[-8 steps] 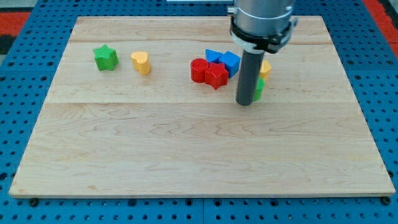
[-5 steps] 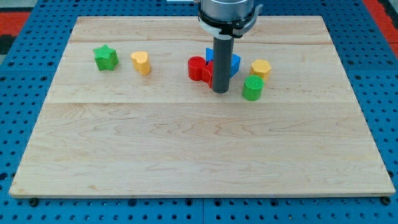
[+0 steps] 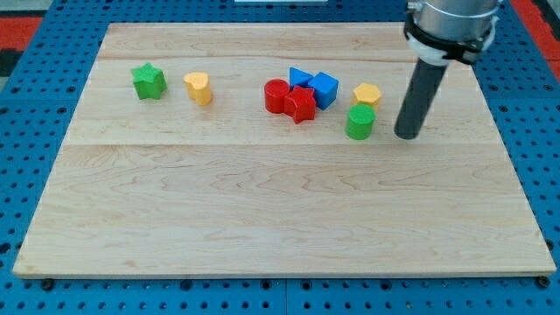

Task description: Move green circle closer to the blue cube

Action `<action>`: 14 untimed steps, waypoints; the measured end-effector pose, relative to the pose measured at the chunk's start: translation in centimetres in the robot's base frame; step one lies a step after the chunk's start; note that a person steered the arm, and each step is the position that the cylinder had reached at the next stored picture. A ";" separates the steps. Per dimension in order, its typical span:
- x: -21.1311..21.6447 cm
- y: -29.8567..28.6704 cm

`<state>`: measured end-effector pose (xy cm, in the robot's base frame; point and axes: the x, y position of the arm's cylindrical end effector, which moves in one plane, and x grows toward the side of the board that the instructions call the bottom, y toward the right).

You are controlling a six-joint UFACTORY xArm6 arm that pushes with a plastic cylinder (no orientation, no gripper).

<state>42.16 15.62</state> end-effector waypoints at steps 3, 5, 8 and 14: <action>0.8 -3.0; 1.7 -5.3; 2.6 -7.2; 1.7 -9.1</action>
<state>43.81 6.51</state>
